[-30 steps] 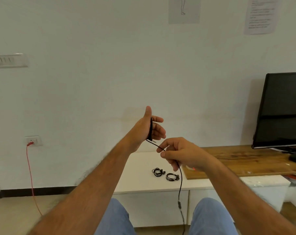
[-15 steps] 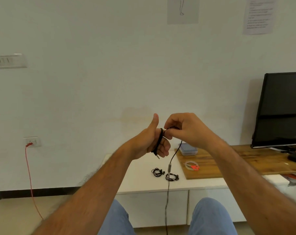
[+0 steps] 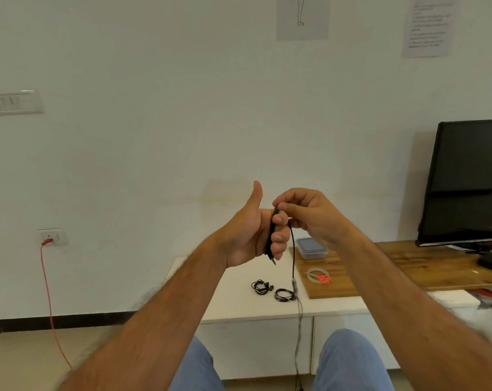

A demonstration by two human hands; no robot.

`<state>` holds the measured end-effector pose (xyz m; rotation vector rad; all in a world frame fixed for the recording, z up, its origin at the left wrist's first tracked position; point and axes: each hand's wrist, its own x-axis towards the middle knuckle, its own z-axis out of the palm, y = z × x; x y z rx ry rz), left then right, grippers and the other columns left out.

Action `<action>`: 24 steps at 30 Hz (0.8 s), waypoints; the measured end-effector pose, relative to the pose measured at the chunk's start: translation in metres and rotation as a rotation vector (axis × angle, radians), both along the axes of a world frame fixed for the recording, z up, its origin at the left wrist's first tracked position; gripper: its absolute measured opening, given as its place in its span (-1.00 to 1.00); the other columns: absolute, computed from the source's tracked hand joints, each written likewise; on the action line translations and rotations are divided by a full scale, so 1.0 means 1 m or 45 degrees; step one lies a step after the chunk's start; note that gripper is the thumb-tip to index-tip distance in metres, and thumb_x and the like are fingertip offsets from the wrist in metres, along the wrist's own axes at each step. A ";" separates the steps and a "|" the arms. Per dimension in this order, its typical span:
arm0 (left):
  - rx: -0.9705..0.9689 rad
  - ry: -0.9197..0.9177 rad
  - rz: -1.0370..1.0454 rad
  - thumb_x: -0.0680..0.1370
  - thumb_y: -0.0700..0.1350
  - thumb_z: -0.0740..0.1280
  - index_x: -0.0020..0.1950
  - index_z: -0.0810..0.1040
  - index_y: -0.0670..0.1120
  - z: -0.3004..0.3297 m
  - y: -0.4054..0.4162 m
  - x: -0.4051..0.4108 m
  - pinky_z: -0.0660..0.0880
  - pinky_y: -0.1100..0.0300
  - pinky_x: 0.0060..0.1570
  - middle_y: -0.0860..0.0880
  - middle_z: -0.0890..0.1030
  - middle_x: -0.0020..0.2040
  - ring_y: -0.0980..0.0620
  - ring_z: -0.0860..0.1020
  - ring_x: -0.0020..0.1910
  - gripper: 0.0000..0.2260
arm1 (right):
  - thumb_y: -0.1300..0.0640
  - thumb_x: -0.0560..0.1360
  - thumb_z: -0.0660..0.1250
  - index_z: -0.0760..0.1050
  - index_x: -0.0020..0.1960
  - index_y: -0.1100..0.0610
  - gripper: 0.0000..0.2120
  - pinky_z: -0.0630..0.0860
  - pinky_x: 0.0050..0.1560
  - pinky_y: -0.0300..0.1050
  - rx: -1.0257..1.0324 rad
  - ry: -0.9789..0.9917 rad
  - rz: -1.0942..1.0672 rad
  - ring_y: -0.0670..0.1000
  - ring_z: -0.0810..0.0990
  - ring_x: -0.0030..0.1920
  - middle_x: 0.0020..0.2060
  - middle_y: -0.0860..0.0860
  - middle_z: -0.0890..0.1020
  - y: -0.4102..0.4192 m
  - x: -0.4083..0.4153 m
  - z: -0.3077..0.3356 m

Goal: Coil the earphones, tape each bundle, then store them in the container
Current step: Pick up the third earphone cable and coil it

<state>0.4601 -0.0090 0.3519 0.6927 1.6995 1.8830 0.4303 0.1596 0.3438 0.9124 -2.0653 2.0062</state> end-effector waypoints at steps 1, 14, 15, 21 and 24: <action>0.024 0.001 0.006 0.46 0.48 -0.25 -0.28 0.27 -0.07 0.001 0.000 0.000 0.33 0.11 -0.28 -0.02 0.29 -0.42 0.01 0.28 -0.45 -0.34 | 0.31 0.54 0.29 0.59 -0.09 0.18 -0.88 0.59 -0.25 -0.17 -0.015 -0.029 0.019 -0.05 0.64 -0.26 -0.30 0.00 0.66 -0.002 0.001 -0.003; 0.215 0.112 0.213 0.48 0.46 -0.22 -0.22 0.31 -0.08 0.014 -0.004 -0.010 0.31 0.07 -0.28 -0.03 0.36 -0.41 0.00 0.38 -0.45 -0.34 | 0.18 0.62 0.25 0.56 -0.09 0.18 -0.84 0.54 -0.24 -0.06 0.046 -0.230 0.124 0.05 0.56 -0.35 -0.30 0.10 0.58 -0.023 0.007 -0.049; 0.210 0.133 0.236 0.48 0.46 -0.23 -0.22 0.32 -0.08 0.015 -0.005 -0.011 0.31 0.08 -0.28 -0.03 0.38 -0.40 -0.01 0.40 -0.44 -0.35 | 0.19 0.62 0.24 0.56 -0.02 0.21 -0.85 0.55 -0.25 -0.07 0.061 -0.242 0.125 0.05 0.56 -0.35 -0.30 0.10 0.58 -0.022 0.007 -0.051; 0.266 0.190 0.310 0.50 0.43 -0.20 -0.18 0.36 -0.08 0.022 -0.008 -0.015 0.49 0.12 -0.26 -0.07 0.48 -0.37 -0.04 0.46 -0.37 -0.36 | 0.22 0.63 0.21 0.56 0.07 0.25 -0.83 0.54 -0.30 -0.14 0.244 -0.241 0.117 0.05 0.57 -0.35 -0.30 0.10 0.58 -0.022 0.010 -0.063; 0.205 0.252 0.351 0.51 0.41 -0.23 -0.15 0.36 -0.08 0.024 -0.008 -0.017 0.50 0.09 -0.19 -0.08 0.52 -0.35 -0.05 0.51 -0.35 -0.36 | 0.19 0.64 0.20 0.56 0.07 0.22 -0.82 0.55 -0.30 -0.14 0.320 -0.260 0.125 0.07 0.59 -0.34 -0.29 0.10 0.61 -0.022 0.013 -0.063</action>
